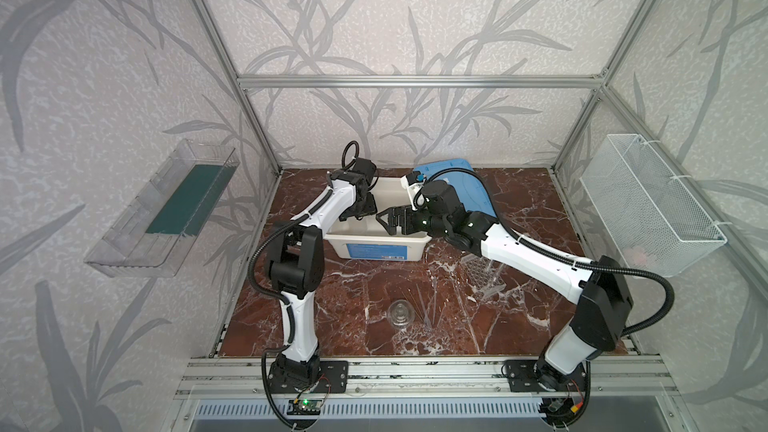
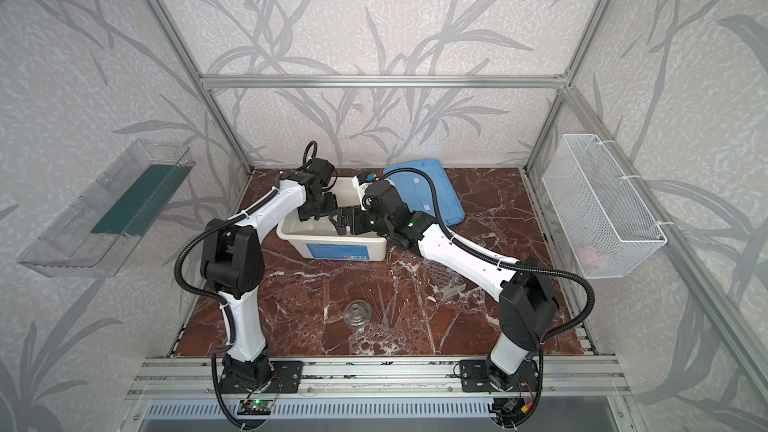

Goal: Organize the chemistry lab equipment
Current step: 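Lower the beaker into the white bin and open the left gripper, then raise the left gripper out of the bin while the right draws back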

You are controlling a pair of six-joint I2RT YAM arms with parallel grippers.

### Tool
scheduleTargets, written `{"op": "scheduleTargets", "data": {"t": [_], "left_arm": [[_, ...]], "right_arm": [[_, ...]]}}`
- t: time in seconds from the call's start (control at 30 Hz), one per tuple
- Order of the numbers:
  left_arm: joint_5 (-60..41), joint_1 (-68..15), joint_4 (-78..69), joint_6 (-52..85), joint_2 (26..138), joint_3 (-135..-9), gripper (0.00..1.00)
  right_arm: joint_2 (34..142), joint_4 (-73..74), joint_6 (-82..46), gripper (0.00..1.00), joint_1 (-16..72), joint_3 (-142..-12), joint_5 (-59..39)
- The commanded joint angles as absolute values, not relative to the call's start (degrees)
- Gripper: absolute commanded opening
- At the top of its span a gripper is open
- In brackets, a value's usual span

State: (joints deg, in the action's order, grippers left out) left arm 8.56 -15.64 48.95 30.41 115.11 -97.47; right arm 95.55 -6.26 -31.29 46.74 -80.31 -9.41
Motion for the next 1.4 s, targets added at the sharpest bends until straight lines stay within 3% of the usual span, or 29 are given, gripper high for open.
{"op": "scheduleTargets", "data": {"t": [0.0, 0.37, 0.73, 0.9, 1.37], "left_arm": [[7.79, -15.13, 47.05, 29.56, 115.65, -97.75, 0.76], [10.27, -14.67, 43.57, 28.88, 118.32, -97.3, 0.75], [8.55, -14.59, 39.86, 29.78, 117.89, -93.52, 0.9], [8.44, -14.63, 38.26, 29.97, 115.3, -92.37, 0.99], [8.76, -14.77, 39.61, 28.04, 102.15, -93.08, 0.99]], "right_arm": [[95.74, -6.67, -29.83, 0.98, 46.93, -79.51, -7.86], [96.07, -5.1, -31.03, 0.98, 46.93, -77.01, -8.49], [96.2, -5.32, -30.84, 0.98, 46.93, -76.85, -7.98], [96.15, -3.03, -32.72, 0.98, 46.93, -76.12, -8.94], [90.04, -8.29, -29.33, 0.98, 46.93, -76.9, -7.61]]}}
